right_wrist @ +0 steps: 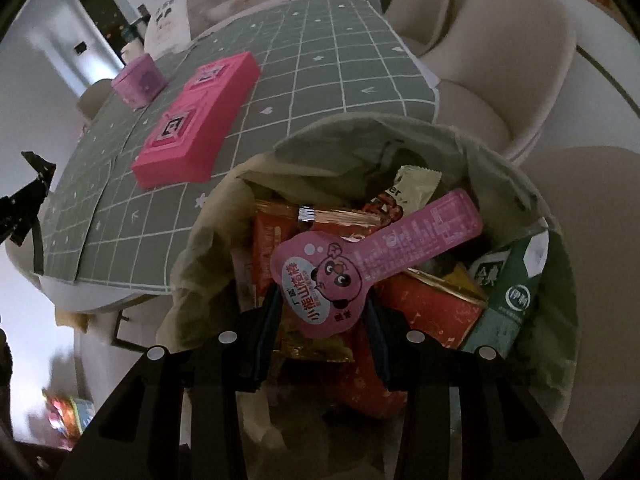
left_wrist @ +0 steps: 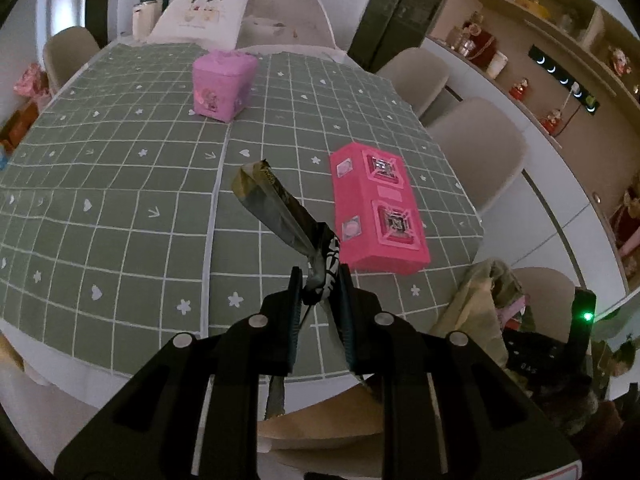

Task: Collect trash
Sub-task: 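Carry the clip and lollipop card to the trash bag and open both tools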

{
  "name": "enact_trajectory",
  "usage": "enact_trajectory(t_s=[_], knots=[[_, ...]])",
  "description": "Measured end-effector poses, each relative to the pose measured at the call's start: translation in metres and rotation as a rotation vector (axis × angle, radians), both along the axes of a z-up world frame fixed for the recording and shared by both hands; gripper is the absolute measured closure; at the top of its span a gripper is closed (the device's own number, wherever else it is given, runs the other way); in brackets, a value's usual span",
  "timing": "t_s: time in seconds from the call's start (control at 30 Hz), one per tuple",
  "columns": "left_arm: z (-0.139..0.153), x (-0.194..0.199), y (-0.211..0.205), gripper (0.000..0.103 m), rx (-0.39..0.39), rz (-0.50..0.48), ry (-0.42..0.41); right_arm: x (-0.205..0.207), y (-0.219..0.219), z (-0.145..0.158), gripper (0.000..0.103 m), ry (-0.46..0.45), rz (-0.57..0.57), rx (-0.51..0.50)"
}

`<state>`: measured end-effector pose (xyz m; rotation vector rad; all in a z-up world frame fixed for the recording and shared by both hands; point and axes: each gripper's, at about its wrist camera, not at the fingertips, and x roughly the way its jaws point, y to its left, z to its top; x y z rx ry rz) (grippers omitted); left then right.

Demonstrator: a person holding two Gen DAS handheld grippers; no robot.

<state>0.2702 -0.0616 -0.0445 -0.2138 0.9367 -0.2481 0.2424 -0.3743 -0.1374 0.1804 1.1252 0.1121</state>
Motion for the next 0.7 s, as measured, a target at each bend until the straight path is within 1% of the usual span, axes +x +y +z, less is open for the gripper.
enact_trajectory(t_s=[0.07,0.1,0.13,0.17,0.2,0.33,0.47,0.57,0.7], knots=[[0.001,-0.005,-0.005,0.086,0.002,0.013,-0.004,0.0,0.002,0.004,0.064,-0.013,0.021,-0.023],[0.002,-0.006,-0.007,0.086,0.004,0.013,-0.005,-0.001,0.004,0.008,0.062,-0.021,0.041,-0.032],[0.003,-0.009,-0.01,0.086,0.005,0.014,-0.007,-0.001,0.003,0.01,0.058,-0.025,0.059,-0.037],[0.004,-0.011,-0.013,0.086,0.003,0.014,-0.011,0.002,0.005,0.012,0.052,-0.035,0.083,-0.037],[0.004,-0.012,-0.015,0.086,0.002,0.014,-0.013,0.0,0.005,0.018,0.049,-0.057,0.105,-0.033],[0.004,-0.02,-0.031,0.086,-0.005,0.002,-0.015,-0.005,-0.003,0.04,0.048,-0.11,0.111,-0.024],[0.003,-0.027,-0.049,0.086,-0.005,-0.03,-0.016,-0.019,-0.01,0.069,0.048,-0.186,0.13,-0.026],[0.001,-0.032,-0.068,0.086,-0.019,-0.073,-0.014,-0.03,-0.014,0.087,0.048,-0.235,0.142,-0.058],[0.0,-0.04,-0.103,0.086,-0.041,-0.16,-0.02,-0.038,-0.034,0.104,0.048,-0.273,0.121,-0.089]])
